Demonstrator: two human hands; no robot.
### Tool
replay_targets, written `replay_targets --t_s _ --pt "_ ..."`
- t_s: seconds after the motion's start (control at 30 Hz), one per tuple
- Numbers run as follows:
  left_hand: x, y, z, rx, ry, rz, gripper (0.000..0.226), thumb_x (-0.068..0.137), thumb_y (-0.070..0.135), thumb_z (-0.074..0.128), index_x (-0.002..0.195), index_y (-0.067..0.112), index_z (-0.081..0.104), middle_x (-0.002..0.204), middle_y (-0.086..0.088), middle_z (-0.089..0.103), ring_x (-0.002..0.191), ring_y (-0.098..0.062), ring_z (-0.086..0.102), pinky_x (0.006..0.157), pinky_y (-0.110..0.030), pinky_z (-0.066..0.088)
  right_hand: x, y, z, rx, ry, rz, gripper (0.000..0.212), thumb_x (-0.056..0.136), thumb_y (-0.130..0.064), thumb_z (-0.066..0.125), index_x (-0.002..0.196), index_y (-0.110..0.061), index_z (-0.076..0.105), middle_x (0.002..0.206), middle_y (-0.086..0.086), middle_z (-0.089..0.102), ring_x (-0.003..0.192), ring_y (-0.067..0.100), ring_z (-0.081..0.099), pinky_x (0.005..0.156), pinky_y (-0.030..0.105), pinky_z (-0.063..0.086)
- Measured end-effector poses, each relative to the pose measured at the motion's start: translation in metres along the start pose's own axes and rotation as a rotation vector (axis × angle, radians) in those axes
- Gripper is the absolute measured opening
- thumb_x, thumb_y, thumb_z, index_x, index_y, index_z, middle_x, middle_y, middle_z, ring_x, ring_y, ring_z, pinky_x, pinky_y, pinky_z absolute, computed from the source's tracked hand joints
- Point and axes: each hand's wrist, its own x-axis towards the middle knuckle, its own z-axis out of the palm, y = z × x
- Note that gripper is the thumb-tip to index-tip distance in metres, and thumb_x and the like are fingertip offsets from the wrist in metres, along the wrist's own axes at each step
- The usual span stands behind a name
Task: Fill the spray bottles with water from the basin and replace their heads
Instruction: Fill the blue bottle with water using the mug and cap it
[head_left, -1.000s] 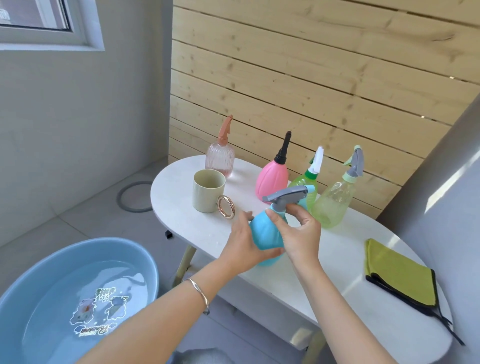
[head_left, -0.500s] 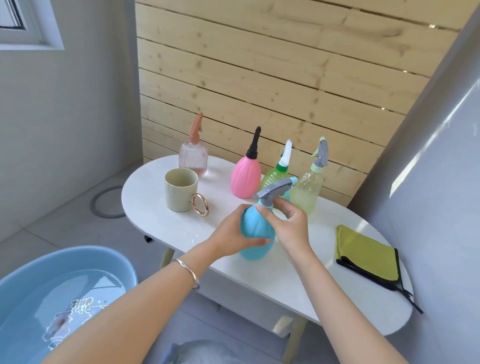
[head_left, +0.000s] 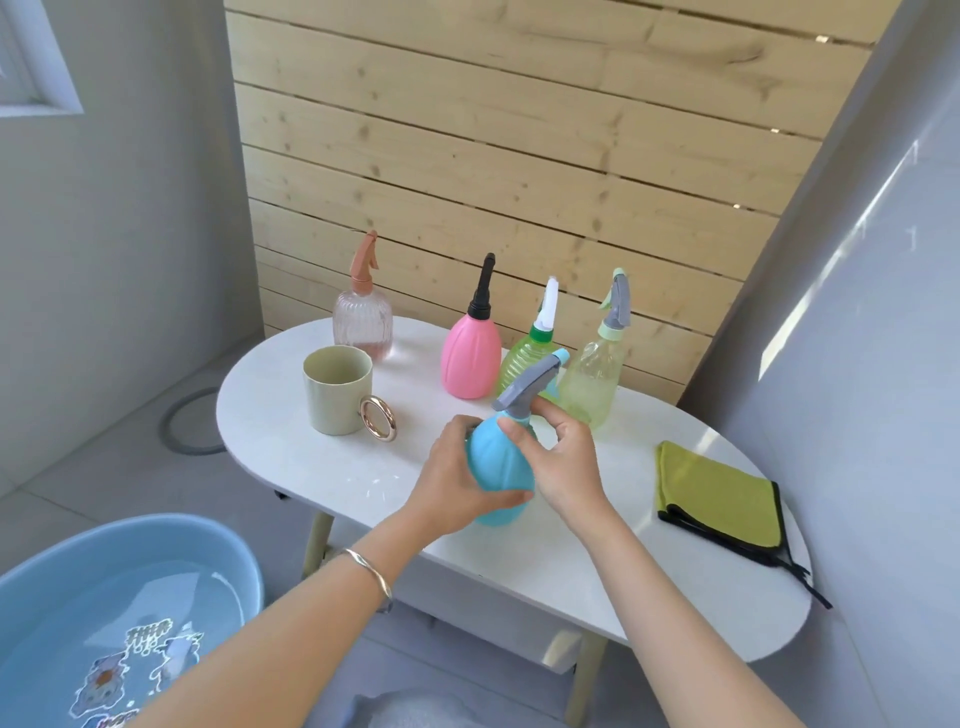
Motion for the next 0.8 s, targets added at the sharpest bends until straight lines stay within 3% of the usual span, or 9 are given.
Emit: replay_targets --t_s 0.17,0.3,0.37,0.43,0.5,0.7,0.8 --pt "-0.009 0.004 0.019 -0.001 0.177 0.000 0.096 0.039 0.061 0.074 0.118 0.018 0.041 0.111 0.004 0.046 0.106 -0.016 0.050 0.090 -0.037 0.047 -0.004 0.008 0.009 -0.078 0.127 -0.047 0.026 0.085 -0.026 0.069 0.111 -0.021 0.067 0.110 -0.009 0.068 0.104 0.000 0.059 0.090 0.015 0.043" --pt "0.003 0.005 -0.001 0.136 -0.064 0.009 0.119 0.035 0.072 0.069 0.138 0.027 0.032 0.121 0.006 0.034 0.117 -0.012 0.032 0.101 -0.026 0.033 0.000 0.004 -0.002 -0.064 -0.053 -0.029 0.025 0.089 -0.025 0.064 0.114 -0.021 0.063 0.111 -0.014 0.067 0.105 -0.005 0.058 0.090 0.013 0.041" --pt "0.009 0.006 -0.011 0.190 -0.182 0.030 0.112 0.043 0.064 0.080 0.140 0.031 0.032 0.124 0.010 0.036 0.120 -0.010 0.031 0.101 -0.024 0.031 0.003 0.002 -0.009 -0.050 -0.142 -0.021 0.026 0.092 -0.023 0.060 0.118 -0.021 0.061 0.115 -0.016 0.065 0.109 -0.007 0.055 0.094 0.012 0.040" --pt "0.012 0.004 -0.013 0.084 -0.204 0.024 0.091 0.056 0.043 0.090 0.132 0.030 0.040 0.120 0.013 0.049 0.116 -0.009 0.045 0.094 -0.025 0.043 0.005 0.003 -0.012 -0.043 -0.164 -0.022 0.028 0.092 -0.023 0.060 0.120 -0.021 0.062 0.118 -0.015 0.065 0.113 -0.005 0.054 0.096 0.012 0.040" --pt "0.010 0.002 -0.010 0.011 -0.177 0.024 0.080 0.059 0.036 0.091 0.123 0.031 0.043 0.110 0.015 0.058 0.104 -0.010 0.057 0.082 -0.024 0.050 0.004 0.004 -0.010 -0.041 -0.130 -0.034 0.024 0.091 -0.022 0.061 0.114 -0.025 0.064 0.113 -0.019 0.066 0.109 -0.007 0.056 0.092 0.009 0.040" --pt "0.000 -0.001 0.003 -0.022 -0.038 -0.004 0.085 0.049 0.054 0.084 0.120 0.036 0.041 0.108 0.021 0.058 0.102 -0.004 0.057 0.083 -0.033 0.052 0.001 0.010 0.000 -0.034 -0.026 -0.067 0.022 0.089 -0.025 0.063 0.111 -0.029 0.064 0.106 -0.023 0.067 0.104 -0.005 0.059 0.088 0.011 0.042" --pt "-0.005 0.002 0.008 0.000 0.032 -0.035 0.087 0.045 0.060 0.078 0.119 0.036 0.040 0.108 0.020 0.058 0.100 -0.006 0.058 0.083 -0.036 0.052 0.000 0.009 0.005 -0.043 0.005 -0.062 0.021 0.089 -0.027 0.064 0.106 -0.040 0.062 0.108 -0.020 0.067 0.105 -0.004 0.058 0.090 0.012 0.042"
